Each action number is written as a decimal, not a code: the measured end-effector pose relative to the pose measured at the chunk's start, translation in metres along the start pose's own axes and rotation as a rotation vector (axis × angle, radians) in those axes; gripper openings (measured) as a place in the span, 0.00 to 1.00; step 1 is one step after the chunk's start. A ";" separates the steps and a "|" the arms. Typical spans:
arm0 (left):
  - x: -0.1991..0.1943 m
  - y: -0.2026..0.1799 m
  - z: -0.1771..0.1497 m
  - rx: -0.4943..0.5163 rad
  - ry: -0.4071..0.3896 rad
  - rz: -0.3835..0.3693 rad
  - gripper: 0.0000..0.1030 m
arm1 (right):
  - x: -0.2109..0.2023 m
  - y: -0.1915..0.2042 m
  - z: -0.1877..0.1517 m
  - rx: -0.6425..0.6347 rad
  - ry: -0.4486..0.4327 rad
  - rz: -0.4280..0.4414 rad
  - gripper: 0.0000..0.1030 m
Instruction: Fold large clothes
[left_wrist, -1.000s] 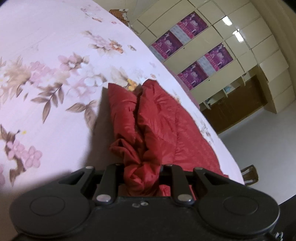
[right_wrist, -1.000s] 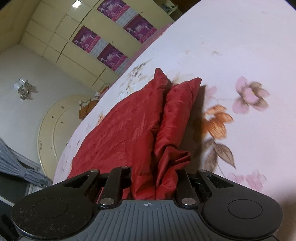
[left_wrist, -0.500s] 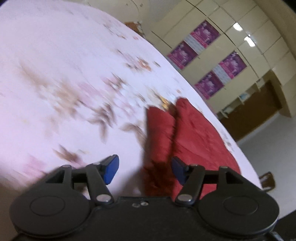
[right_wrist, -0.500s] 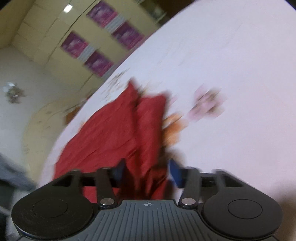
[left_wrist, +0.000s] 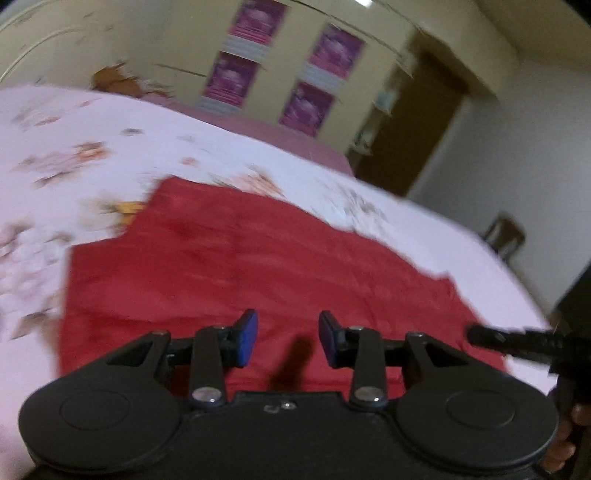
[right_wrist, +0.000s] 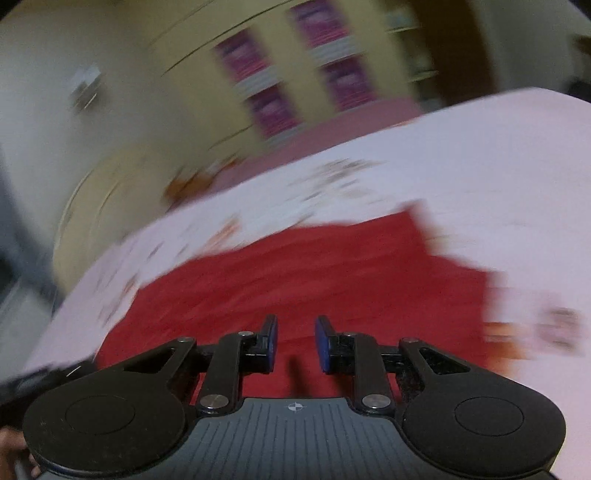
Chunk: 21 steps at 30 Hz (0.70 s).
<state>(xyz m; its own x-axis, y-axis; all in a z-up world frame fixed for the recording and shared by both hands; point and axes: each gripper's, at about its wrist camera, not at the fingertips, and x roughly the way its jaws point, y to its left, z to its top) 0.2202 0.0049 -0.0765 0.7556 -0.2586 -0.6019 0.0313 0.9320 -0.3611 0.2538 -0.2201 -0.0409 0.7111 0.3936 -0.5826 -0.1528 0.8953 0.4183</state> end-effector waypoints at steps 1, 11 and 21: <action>0.011 -0.006 -0.004 0.017 0.025 0.007 0.35 | 0.016 0.011 -0.002 -0.034 0.028 -0.004 0.23; 0.010 -0.033 -0.014 0.142 0.052 0.081 0.35 | 0.050 0.021 -0.027 -0.123 0.144 -0.099 0.23; 0.000 -0.061 -0.066 0.215 0.093 0.063 0.39 | 0.024 0.037 -0.085 -0.239 0.196 -0.044 0.22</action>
<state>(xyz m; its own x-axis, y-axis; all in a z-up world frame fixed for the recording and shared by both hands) 0.1747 -0.0693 -0.1016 0.6975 -0.2112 -0.6847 0.1319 0.9771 -0.1670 0.2069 -0.1602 -0.0983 0.5784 0.3656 -0.7293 -0.2986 0.9268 0.2277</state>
